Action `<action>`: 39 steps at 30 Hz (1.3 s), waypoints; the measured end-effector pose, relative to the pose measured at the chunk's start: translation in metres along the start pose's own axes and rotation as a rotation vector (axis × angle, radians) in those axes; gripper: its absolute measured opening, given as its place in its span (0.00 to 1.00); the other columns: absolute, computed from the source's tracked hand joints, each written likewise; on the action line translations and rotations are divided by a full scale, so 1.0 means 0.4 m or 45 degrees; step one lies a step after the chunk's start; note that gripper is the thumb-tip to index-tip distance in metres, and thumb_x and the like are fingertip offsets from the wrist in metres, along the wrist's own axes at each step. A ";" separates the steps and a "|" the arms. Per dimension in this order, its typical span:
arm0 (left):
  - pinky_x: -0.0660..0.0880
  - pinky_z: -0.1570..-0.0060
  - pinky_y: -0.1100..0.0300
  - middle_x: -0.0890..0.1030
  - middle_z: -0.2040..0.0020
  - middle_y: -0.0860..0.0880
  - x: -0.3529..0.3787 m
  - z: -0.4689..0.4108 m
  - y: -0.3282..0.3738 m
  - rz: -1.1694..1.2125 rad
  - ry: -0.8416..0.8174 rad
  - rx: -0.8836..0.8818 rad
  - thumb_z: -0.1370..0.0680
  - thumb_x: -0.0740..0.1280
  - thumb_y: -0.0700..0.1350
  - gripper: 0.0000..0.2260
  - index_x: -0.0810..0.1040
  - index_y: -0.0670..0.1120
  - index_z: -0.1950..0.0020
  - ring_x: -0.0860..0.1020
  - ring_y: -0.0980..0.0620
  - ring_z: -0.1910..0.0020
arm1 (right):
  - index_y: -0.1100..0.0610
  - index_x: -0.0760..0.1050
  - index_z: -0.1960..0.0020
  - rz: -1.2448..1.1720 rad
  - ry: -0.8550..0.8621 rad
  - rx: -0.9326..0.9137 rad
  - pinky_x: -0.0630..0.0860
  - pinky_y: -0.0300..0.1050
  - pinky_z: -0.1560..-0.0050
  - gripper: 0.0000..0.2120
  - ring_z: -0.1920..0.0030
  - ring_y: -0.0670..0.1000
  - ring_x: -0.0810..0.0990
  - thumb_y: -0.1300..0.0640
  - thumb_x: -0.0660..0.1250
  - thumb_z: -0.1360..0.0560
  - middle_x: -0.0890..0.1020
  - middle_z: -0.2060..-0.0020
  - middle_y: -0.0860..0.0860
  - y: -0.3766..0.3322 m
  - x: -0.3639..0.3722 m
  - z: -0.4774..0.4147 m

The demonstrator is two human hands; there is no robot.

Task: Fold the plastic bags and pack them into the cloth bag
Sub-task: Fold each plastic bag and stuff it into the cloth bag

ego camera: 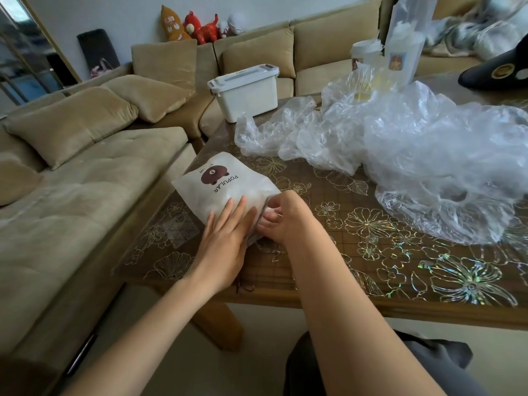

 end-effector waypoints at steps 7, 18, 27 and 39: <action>0.32 0.30 0.57 0.41 0.23 0.54 0.041 -0.050 -0.082 -0.062 -0.204 -0.022 0.18 0.50 0.50 0.23 0.50 0.53 0.23 0.32 0.61 0.30 | 0.63 0.71 0.56 0.209 0.209 -0.246 0.78 0.47 0.55 0.06 0.66 0.52 0.73 0.68 0.56 0.26 0.75 0.65 0.55 -0.098 -0.084 0.009; 0.44 0.28 0.41 0.62 0.25 0.44 -0.015 -0.030 -0.030 -0.069 0.353 -0.012 0.21 0.49 0.51 0.23 0.71 0.42 0.31 0.52 0.50 0.25 | 0.59 0.71 0.39 1.628 0.832 -1.049 0.69 0.50 0.42 0.21 0.41 0.59 0.71 0.67 0.62 0.31 0.74 0.42 0.58 -0.256 -0.267 0.150; 0.55 0.30 0.59 0.69 0.29 0.48 0.065 -0.050 0.179 0.426 0.203 0.088 0.20 0.56 0.51 0.18 0.76 0.45 0.36 0.63 0.53 0.28 | 0.59 0.74 0.43 2.146 0.998 -1.115 0.64 0.52 0.40 0.11 0.40 0.58 0.70 0.59 0.57 0.21 0.76 0.42 0.56 -0.246 -0.368 0.177; 0.60 0.34 0.59 0.72 0.32 0.47 0.056 -0.048 0.149 0.573 0.183 -0.202 0.19 0.59 0.47 0.14 0.75 0.43 0.36 0.67 0.50 0.32 | 0.58 0.76 0.42 2.104 0.727 -1.047 0.72 0.49 0.45 0.12 0.45 0.58 0.77 0.65 0.60 0.23 0.80 0.45 0.57 -0.262 -0.304 0.155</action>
Point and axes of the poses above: each hand's wrist, its own z-axis away from the middle knuckle, its own x-axis out of the palm, y = z × x, the point moved 7 cm from there along -z, towards the middle knuckle
